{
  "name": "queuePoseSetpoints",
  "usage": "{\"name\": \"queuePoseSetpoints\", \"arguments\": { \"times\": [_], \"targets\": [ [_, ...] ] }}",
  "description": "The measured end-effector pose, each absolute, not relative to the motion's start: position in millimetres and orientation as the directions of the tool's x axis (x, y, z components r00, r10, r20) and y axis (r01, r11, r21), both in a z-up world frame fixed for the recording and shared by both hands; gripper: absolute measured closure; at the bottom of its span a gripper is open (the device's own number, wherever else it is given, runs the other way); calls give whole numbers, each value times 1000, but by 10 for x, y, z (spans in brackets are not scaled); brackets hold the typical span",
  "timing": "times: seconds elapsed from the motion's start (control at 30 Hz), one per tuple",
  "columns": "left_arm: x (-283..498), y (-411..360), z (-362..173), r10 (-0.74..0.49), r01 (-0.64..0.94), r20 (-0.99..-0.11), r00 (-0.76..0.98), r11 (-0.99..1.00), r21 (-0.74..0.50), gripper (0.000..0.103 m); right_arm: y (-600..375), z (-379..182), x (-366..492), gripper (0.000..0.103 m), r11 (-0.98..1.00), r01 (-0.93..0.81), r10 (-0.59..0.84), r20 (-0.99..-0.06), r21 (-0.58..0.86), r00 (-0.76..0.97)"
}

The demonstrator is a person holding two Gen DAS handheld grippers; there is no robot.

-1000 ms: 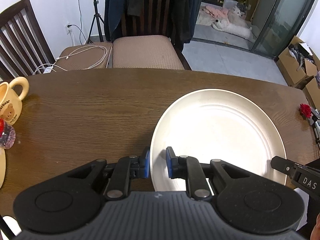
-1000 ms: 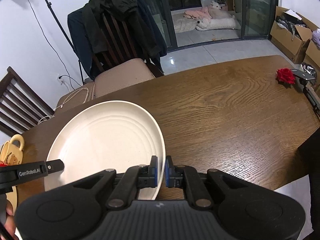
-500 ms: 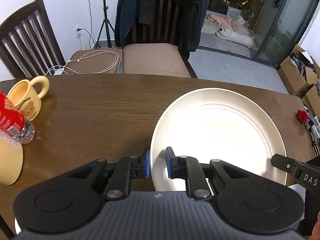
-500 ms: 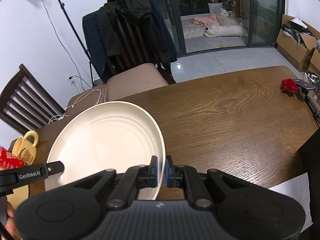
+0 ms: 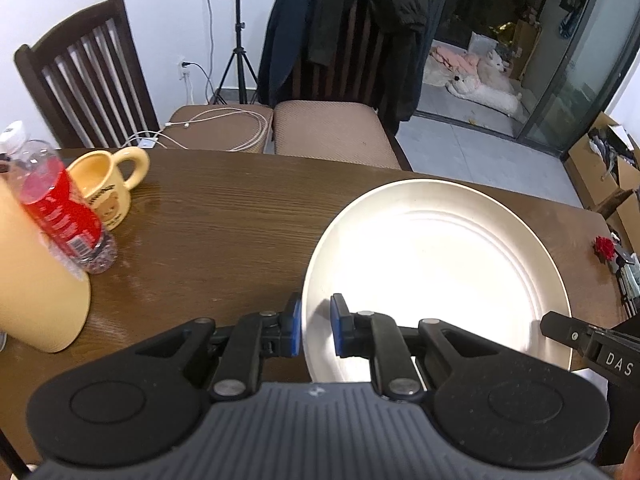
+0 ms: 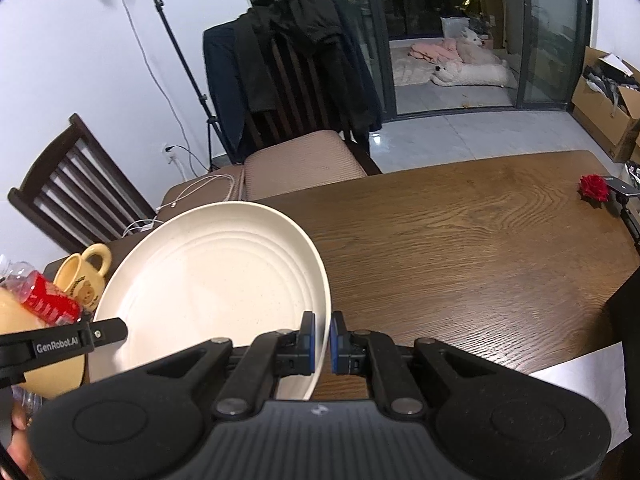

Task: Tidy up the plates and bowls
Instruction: 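Carry the held cream plate with both grippers back toward the thermos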

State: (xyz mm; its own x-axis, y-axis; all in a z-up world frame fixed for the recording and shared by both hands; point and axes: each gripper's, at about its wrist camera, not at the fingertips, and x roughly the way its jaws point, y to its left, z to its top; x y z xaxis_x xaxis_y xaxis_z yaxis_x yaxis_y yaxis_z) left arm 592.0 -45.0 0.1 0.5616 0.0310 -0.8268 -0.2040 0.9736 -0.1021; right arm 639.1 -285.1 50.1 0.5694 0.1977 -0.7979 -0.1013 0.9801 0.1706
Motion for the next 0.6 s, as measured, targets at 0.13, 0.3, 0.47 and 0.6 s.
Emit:
{"name": "queuePoseSetpoints", "arguments": {
  "times": [0.13,0.3,0.47,0.6],
  "targets": [
    [5790,-331,90,41,-218,-819,572,970,-104,88,-2739,567,6288,96,978,-122,210,-792,171,573],
    [5601,-186,192,54,-236,-812,582,966,-105,88,-2605,631,6134,96,974,-148,228,-786,174,574],
    [5426,-38,243,66,-258,-808,585,960,-109,88,-2453,703,6011,96,969,-173,243,-782,175,574],
    [5287,63,269,74,-273,-806,588,955,-111,88,-2337,749,5902,96,966,-192,252,-779,171,574]
  ]
}}
